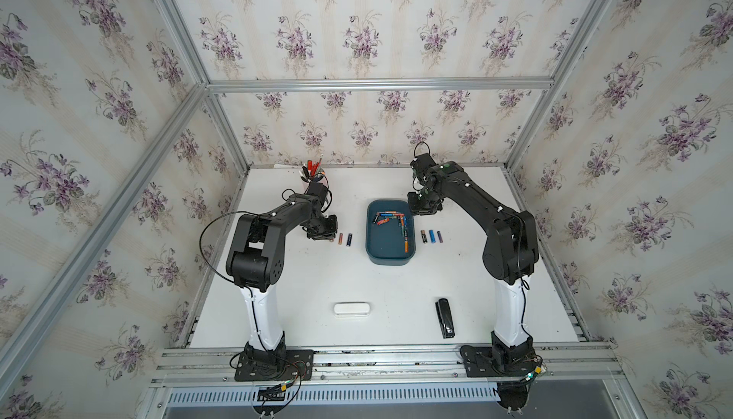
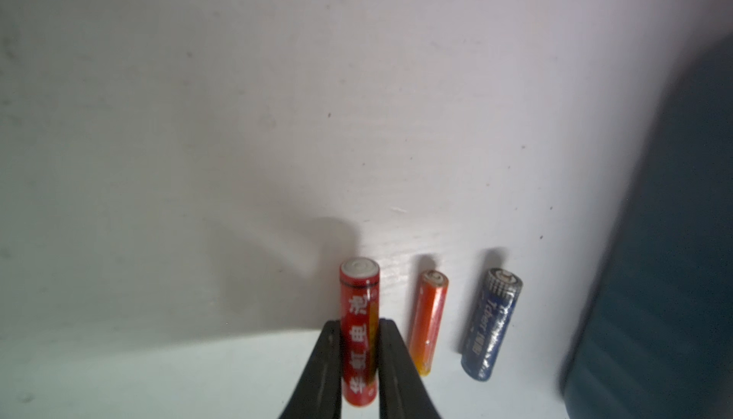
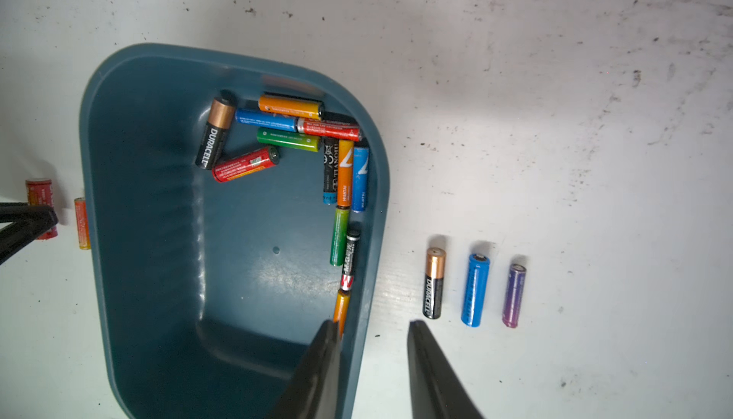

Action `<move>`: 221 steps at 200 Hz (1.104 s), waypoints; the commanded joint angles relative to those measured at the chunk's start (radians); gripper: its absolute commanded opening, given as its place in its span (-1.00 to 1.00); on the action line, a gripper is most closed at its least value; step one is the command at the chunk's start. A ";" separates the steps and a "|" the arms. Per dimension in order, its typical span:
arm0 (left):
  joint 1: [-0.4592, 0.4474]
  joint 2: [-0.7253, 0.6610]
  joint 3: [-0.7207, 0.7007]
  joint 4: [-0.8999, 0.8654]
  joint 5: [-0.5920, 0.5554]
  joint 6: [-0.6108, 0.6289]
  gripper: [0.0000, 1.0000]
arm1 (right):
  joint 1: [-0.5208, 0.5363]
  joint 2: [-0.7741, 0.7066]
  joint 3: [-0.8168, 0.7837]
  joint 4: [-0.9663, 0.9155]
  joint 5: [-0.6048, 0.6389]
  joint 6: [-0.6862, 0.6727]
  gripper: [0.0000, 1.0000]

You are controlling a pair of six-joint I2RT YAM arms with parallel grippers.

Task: Take the batteries out of the storage box
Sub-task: Place the battery at the center of the board.

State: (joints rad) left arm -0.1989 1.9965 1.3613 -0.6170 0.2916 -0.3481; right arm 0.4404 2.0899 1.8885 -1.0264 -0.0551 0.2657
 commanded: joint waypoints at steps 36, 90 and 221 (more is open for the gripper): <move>-0.001 -0.014 -0.018 -0.012 0.015 0.004 -0.58 | 0.001 0.010 0.010 -0.016 0.014 -0.001 -0.30; -0.006 -0.040 -0.039 -0.021 0.005 0.000 -0.56 | 0.000 0.010 0.007 -0.016 0.018 -0.006 -0.30; -0.008 -0.013 -0.048 0.006 0.022 -0.021 -0.47 | 0.000 0.007 0.002 -0.022 0.011 -0.014 -0.30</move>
State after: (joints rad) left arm -0.2058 1.9823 1.3182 -0.6102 0.3126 -0.3527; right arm 0.4404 2.0972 1.8885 -1.0355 -0.0448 0.2577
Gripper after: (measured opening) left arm 0.266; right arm 0.352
